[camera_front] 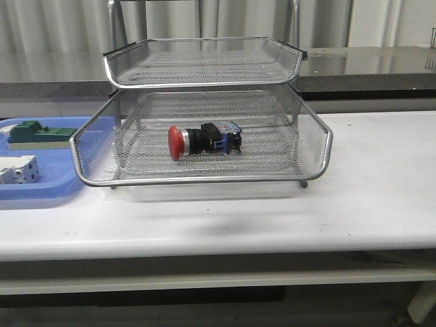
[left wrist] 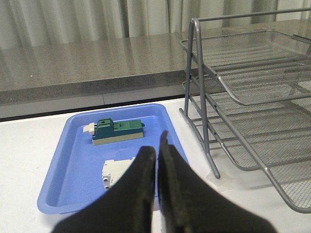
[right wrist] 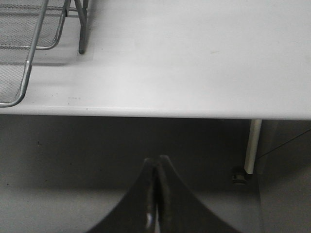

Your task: Place button on rack with both arms

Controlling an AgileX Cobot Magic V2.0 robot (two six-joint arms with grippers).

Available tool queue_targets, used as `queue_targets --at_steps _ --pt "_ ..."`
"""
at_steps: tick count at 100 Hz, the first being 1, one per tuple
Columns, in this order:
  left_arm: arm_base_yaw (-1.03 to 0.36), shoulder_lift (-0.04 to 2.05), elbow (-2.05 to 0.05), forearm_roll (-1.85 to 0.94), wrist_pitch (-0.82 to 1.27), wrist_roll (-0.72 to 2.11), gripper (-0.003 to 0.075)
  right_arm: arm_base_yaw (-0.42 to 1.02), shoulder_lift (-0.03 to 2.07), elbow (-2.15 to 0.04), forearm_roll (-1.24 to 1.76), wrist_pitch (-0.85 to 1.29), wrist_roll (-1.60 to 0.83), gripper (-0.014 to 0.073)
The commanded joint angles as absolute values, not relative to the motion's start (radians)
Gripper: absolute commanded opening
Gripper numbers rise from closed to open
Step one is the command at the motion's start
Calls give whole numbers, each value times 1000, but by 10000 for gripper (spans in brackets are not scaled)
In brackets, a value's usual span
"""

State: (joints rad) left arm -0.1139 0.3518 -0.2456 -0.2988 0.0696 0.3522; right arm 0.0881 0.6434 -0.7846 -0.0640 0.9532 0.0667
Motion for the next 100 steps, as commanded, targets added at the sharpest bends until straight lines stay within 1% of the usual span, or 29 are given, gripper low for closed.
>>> queue_targets --at_steps 1,29,44,66,80,100 --pt "-109 356 -273 -312 -15 344 4 80 642 -819 -60 897 64 -68" --pt "-109 356 -273 -312 -15 344 4 80 677 -819 64 851 62 -68" --pt "-109 356 -273 -312 -15 344 4 80 770 -819 153 847 31 -68" --pt "-109 356 -273 -312 -15 344 4 92 946 -819 336 823 -127 -67" --pt "-109 356 -273 -312 -15 344 4 177 1059 -819 367 765 -156 -67" --pt "-109 356 -273 -312 -15 344 4 370 1225 -819 367 647 -156 -67"
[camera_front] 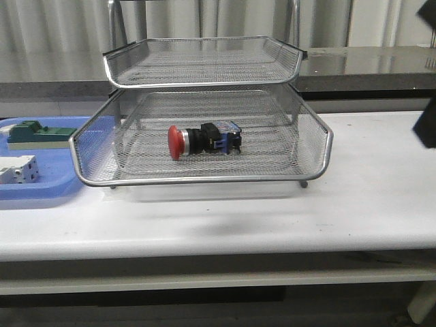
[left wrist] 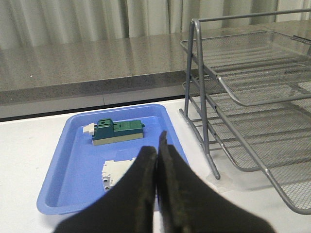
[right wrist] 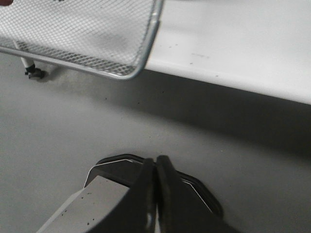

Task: Place button on rack with both arms
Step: 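Lower the right gripper against the front of the middle tray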

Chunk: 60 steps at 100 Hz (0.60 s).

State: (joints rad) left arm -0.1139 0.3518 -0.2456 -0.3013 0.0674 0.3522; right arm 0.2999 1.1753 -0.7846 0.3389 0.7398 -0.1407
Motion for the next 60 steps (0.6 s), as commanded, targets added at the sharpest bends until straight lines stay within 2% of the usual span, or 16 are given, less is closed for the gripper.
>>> queue_targets --at_steps 1,27,60 --pt "-109 356 -273 -312 -15 344 4 376 1231 -819 367 638 -156 -67" --pt "-109 356 -273 -312 -15 344 4 567 1430 -833 367 487 -156 -67" --pt "-109 356 -273 -312 -15 344 4 669 1610 -963 350 456 -157 -67"
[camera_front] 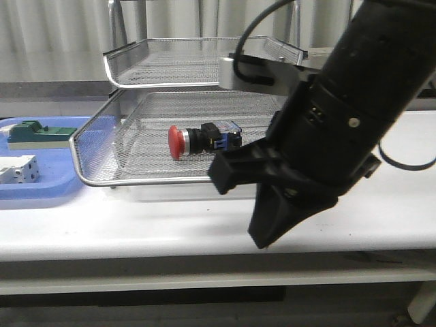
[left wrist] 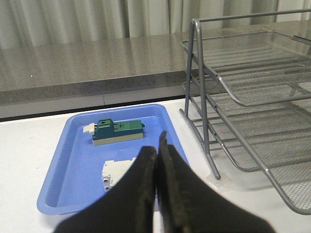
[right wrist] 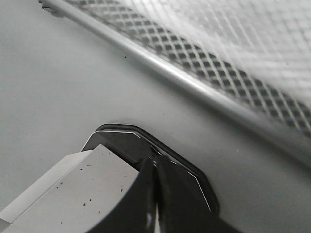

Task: Place button on rack with both arms
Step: 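Lower the right gripper against the front of the middle tray, then push the middle tray back into the rack with the right gripper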

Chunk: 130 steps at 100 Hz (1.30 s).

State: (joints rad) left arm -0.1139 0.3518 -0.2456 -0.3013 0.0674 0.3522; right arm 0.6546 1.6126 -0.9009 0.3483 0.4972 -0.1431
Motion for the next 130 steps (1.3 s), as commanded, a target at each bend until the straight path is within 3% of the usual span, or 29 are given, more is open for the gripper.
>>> queue_targets --at_steps 1,83,130 --pt "-109 356 -273 -312 -15 344 4 669 1616 -967 347 456 -157 -67" --pt "-109 356 -273 -312 -15 344 4 664 1768 -1199 127 445 -157 -67" --pt "-109 356 -273 -312 -15 344 4 520 1847 -1374 56 453 -157 -67"
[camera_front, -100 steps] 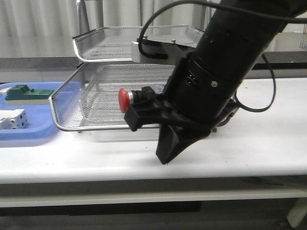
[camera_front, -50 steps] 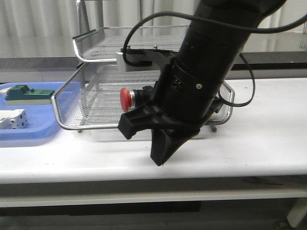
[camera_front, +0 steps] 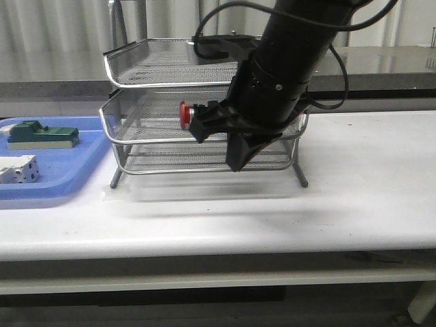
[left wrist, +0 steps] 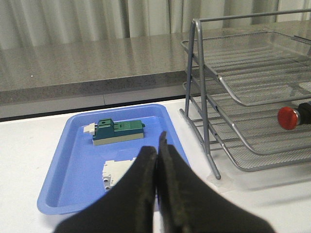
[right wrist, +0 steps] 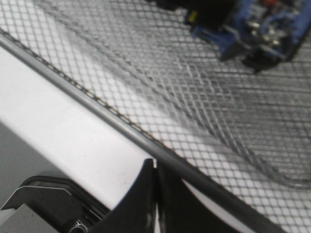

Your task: Place button on rack with both arms

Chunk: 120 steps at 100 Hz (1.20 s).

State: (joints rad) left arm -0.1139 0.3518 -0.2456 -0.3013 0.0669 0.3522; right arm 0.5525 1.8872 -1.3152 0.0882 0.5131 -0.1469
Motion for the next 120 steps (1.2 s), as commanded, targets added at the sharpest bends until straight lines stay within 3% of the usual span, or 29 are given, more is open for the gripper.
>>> queue_targets --at_steps 1,63,86,120 --pt "-109 356 -273 -312 -15 344 4 516 1849 -1376 56 453 -157 -67" --pt "-109 356 -273 -312 -15 344 4 495 1806 -1398 77 622 -148 -67" --pt "-109 356 -273 -312 -15 344 4 470 1674 -1332 69 620 -148 -67" --pt "-109 356 -273 -312 -15 344 4 286 1390 -1105 54 568 -111 -67"
